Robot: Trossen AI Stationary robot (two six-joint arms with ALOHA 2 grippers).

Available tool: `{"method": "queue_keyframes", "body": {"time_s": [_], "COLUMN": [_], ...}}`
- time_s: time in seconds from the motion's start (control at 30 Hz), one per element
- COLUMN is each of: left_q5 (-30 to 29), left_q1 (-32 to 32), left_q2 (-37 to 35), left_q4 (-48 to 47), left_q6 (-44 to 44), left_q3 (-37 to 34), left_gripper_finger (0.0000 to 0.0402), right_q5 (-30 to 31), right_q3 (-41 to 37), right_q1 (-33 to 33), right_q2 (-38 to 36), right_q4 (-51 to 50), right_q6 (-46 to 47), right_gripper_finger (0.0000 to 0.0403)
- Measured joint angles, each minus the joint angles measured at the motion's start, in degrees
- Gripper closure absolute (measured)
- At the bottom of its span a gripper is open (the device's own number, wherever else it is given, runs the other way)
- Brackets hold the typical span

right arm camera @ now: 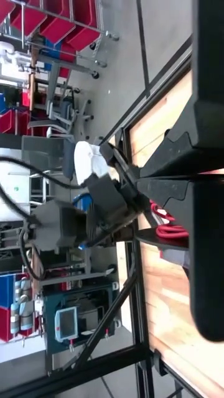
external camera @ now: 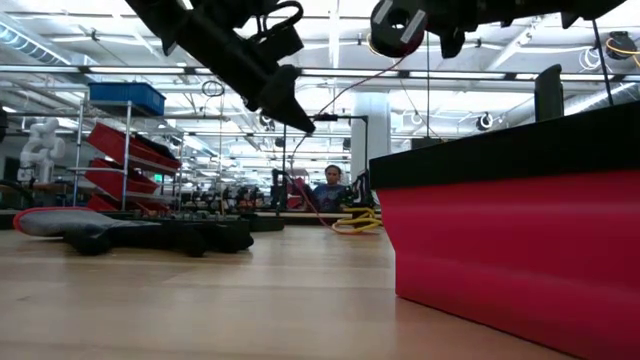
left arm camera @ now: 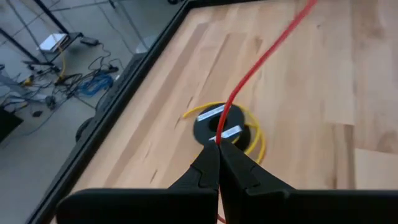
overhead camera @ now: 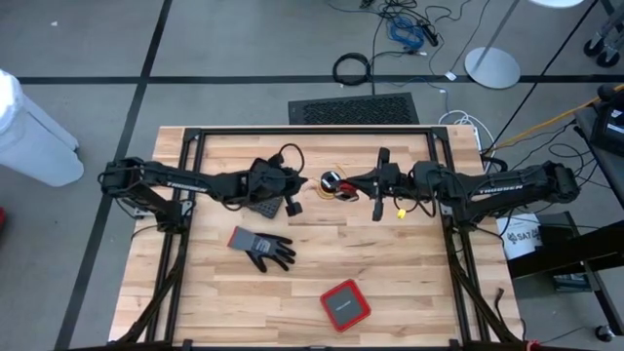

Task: Coil cords
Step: Coil the red wire onto the spool

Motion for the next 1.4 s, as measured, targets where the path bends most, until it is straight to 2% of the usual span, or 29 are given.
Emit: {"method": "queue_keyframes", "body": {"time_s": [0.3,0.53,0.77,1.07,1.4], "left_q5": [0.1,0.1,1.7,10.0,16.8], "left_q1": [0.5,0.6,0.5,0.5,-1.8], "left_q2": [0.0,-0.3,-0.3,-0.3,-0.4], "left_q4": [0.0,-1.3,-1.5,-0.9,1.0], "left_q6": [-0.9,-0.8,-1.0,-2.6,-6.9], "left_q3": [0.0,0.0,0.6,5.0,8.5], "left_gripper_finger": [0.0402,0.0402,0.0402,0.0402,0.0402], "right_q5": [-1.4,-0.9,3.9,9.9,16.7], "right_q3": [0.0,0.0,0.0,0.0,0.0], "right_q1": [0.0,0.0,-0.3,-0.5,-0.5], "right_q2": [0.0,0.0,0.0,0.6,7.0], "right_q4": [0.7,-5.9,-13.9,-19.7,-14.8], "right_q6": [-0.1,-0.1,-2.8,-5.7,-8.2], "right_gripper_finger": [0.0403,0.0403,0.0403,0.0403,0.0403]}}
